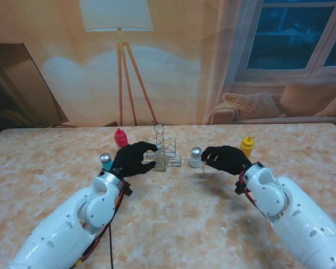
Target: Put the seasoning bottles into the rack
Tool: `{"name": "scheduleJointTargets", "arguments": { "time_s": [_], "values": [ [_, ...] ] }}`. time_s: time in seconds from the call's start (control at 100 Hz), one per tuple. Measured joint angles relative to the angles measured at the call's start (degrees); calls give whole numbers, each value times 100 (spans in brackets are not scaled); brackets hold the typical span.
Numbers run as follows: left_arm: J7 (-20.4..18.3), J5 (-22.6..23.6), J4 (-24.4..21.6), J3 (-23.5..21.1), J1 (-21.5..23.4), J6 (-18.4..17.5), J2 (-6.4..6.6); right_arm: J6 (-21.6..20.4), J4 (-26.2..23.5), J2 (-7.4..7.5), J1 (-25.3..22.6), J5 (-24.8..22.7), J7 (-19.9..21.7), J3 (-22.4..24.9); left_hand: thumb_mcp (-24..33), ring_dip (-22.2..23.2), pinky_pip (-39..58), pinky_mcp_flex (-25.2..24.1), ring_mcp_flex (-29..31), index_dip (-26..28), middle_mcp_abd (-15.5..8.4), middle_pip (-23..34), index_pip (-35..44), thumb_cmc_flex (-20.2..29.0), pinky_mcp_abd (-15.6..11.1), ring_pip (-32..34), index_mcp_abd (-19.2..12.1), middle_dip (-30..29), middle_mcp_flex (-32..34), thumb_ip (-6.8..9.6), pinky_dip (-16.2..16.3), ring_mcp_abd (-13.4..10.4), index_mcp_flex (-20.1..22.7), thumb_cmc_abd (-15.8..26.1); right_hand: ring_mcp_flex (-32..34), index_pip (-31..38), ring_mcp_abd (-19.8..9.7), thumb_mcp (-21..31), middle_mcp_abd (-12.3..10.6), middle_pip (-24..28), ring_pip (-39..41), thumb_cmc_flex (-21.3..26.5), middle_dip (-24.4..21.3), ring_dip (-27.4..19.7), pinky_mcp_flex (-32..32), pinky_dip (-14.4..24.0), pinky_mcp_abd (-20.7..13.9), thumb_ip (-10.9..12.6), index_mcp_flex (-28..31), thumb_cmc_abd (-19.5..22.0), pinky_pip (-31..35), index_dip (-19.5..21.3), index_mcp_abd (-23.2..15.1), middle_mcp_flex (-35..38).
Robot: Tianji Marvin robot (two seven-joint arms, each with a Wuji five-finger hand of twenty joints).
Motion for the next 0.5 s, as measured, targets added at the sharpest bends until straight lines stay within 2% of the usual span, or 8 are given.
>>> {"name": "scheduleJointTargets", "arguments": {
  "time_s": [0.5],
  "values": [
    [324,4,204,-2,102,102,-25,20,-4,1,-6,-15,-6,1,-83,0,-4,-2,0,76,17,147,8,74,23,0,0,81,80,2,9,58,11,69,0,0,0,0,0,0,0,0,0,0,0,0,0,0,0,0,0,0,-1,0]
  ]
}}
